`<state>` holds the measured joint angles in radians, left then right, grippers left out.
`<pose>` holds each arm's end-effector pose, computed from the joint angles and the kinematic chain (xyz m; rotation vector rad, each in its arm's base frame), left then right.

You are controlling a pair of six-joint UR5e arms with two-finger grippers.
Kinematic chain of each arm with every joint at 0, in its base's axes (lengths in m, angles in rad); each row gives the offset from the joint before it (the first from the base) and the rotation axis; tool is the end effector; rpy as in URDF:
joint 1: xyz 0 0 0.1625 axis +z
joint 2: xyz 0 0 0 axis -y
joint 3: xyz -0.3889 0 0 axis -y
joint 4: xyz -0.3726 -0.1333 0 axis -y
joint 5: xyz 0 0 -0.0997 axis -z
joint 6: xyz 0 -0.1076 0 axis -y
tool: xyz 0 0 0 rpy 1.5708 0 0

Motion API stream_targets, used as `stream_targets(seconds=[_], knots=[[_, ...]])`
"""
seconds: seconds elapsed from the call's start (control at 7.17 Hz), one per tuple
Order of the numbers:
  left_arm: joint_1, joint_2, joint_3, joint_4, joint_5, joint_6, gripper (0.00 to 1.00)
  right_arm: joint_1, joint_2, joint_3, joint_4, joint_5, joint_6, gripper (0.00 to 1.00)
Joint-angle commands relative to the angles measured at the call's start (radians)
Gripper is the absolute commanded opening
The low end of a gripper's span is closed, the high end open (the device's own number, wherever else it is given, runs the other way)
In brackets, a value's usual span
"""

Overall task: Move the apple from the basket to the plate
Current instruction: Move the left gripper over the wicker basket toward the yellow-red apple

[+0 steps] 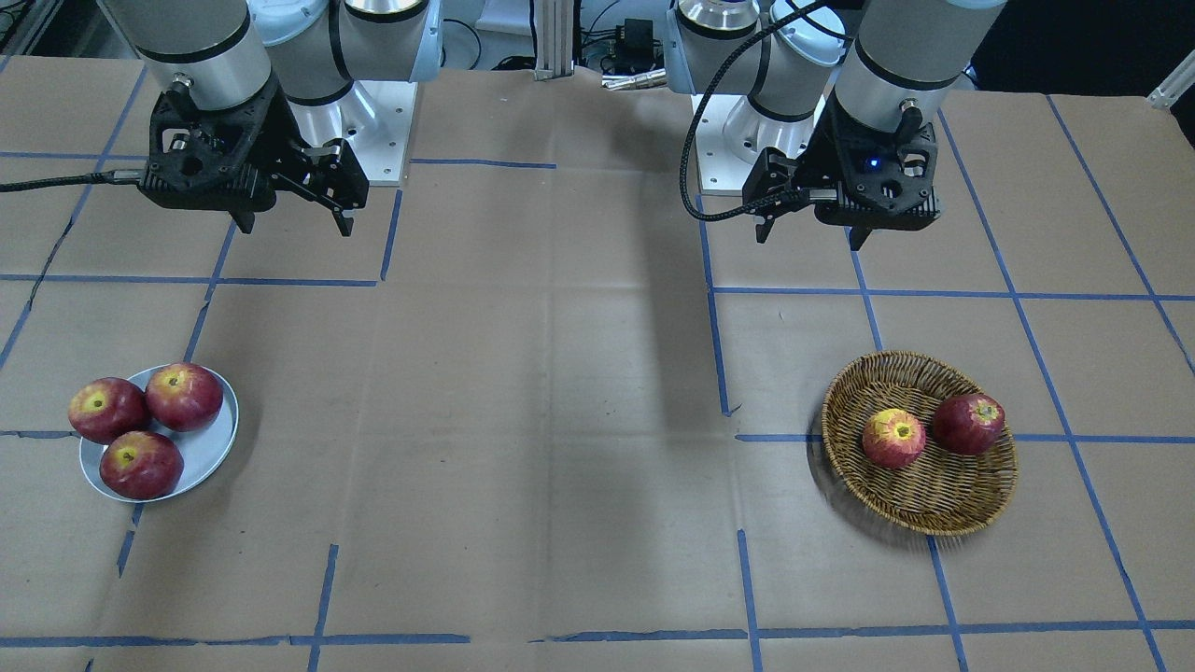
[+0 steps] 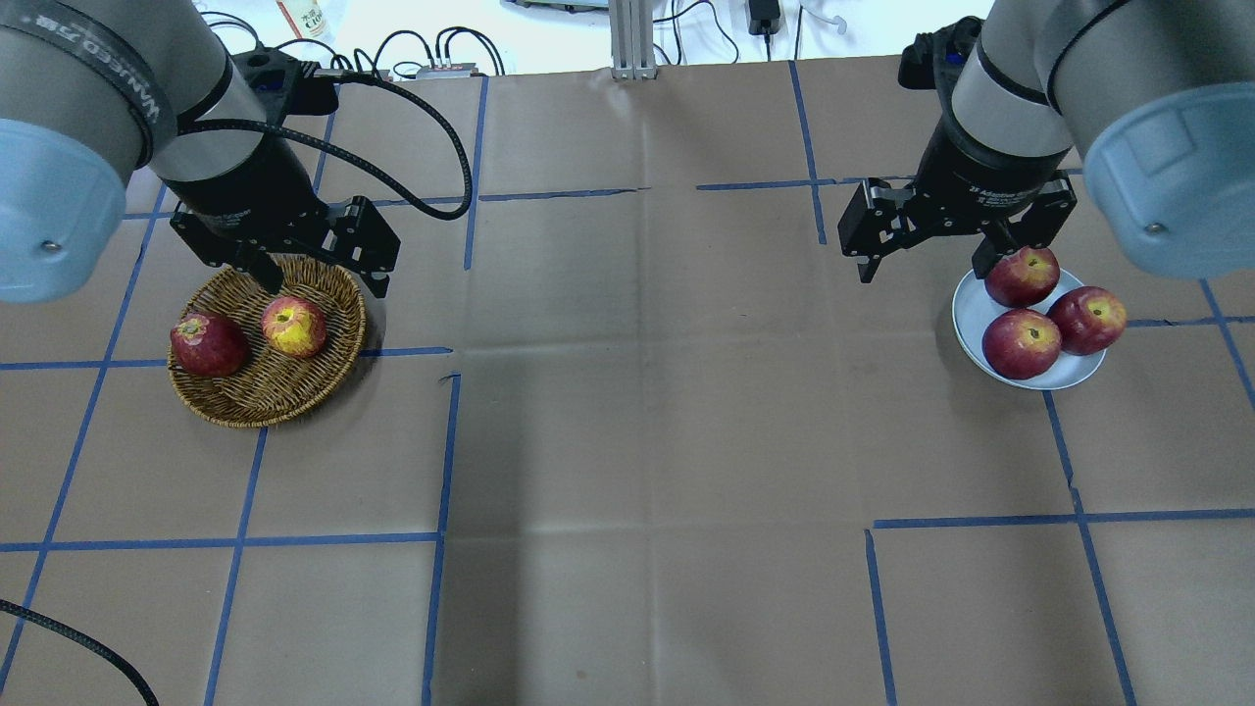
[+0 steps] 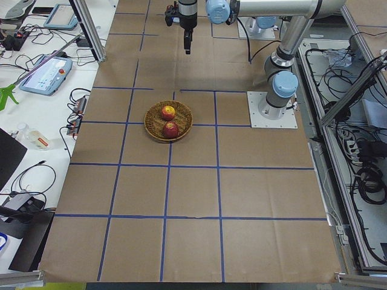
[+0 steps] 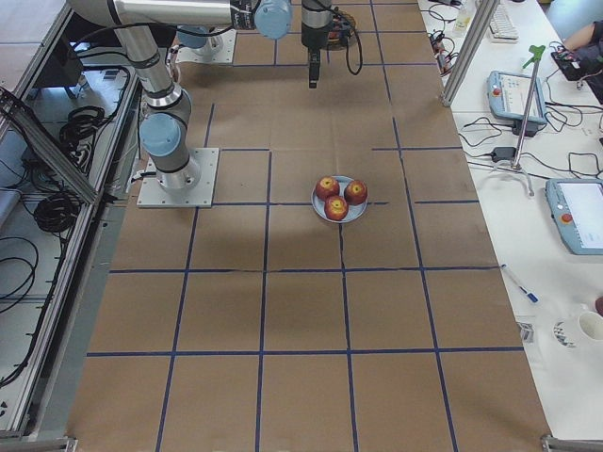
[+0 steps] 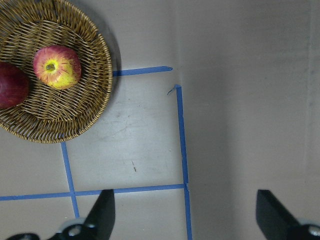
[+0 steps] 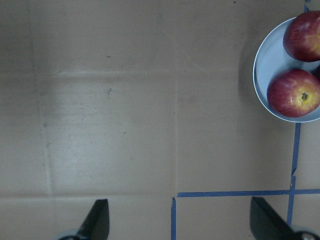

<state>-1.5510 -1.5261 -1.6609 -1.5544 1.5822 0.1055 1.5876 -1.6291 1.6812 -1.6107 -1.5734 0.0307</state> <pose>-0.1231 -0.4539 0.4237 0.1344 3.1288 0.0465 0.1405 -0.4455 0.4225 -0.0218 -3.1386 -0.0190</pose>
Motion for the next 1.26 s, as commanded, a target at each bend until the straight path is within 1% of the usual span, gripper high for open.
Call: stream_targets(seconds=[0.0, 0.42, 0.56, 1.12], knots=[[0.0, 0.003, 0.0, -0.001, 0.001, 0.003, 0.99, 0.0, 0.0, 0.0, 0.0, 0.0, 0.0, 1.0], [0.0, 0.009, 0.003, -0.018, 0.002, 0.014, 0.99, 0.0, 0.0, 0.0, 0.0, 0.0, 0.0, 1.0], [0.0, 0.011, 0.033, -0.018, 0.004, 0.014, 0.99, 0.0, 0.0, 0.0, 0.0, 0.001, 0.0, 1.0], [0.002, 0.027, 0.032, -0.018, 0.002, 0.006, 0.99, 0.0, 0.0, 0.0, 0.002, 0.0, 0.0, 1.0]])
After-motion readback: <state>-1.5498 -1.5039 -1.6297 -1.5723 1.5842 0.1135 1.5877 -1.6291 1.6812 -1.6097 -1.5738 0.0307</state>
